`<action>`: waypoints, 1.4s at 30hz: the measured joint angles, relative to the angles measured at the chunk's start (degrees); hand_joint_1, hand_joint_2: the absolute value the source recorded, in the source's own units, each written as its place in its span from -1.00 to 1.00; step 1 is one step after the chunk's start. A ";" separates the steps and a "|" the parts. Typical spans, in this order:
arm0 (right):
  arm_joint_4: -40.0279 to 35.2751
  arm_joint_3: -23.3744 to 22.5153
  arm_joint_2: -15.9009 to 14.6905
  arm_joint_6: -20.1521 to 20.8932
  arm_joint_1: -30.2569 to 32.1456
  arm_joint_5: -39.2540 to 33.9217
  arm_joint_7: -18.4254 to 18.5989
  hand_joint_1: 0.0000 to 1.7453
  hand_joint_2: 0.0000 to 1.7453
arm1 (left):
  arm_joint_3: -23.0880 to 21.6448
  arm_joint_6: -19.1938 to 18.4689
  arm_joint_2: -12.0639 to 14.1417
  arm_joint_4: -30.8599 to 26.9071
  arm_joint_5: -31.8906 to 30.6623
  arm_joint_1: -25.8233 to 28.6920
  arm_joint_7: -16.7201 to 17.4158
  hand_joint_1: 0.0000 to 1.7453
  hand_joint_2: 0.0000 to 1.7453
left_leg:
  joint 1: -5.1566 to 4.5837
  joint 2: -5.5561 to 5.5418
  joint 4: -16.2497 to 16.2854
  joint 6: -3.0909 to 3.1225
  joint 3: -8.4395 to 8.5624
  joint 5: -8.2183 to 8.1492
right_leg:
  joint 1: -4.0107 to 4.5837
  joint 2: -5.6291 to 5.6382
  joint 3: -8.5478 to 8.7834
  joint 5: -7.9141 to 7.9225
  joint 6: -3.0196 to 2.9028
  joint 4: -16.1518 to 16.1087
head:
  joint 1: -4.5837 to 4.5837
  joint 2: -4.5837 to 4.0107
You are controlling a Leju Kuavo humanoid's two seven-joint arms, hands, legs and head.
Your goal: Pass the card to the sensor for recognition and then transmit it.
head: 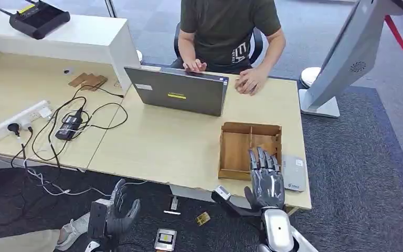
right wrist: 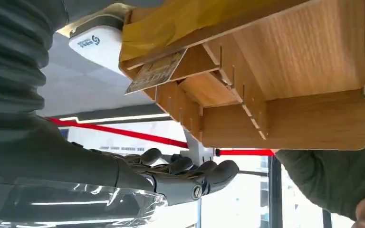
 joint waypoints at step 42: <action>-1.57 -4.92 1.75 6.69 0.64 3.19 1.84 -1.00 1.00 | 7.76 -4.92 -3.89 0.31 -9.59 1.02 2.84 -1.00 1.00 | 0.00 0.01 0.00 0.00 0.00 0.00 | 0.00 0.01 0.00 0.00 0.00 0.00 | 0.00 0.00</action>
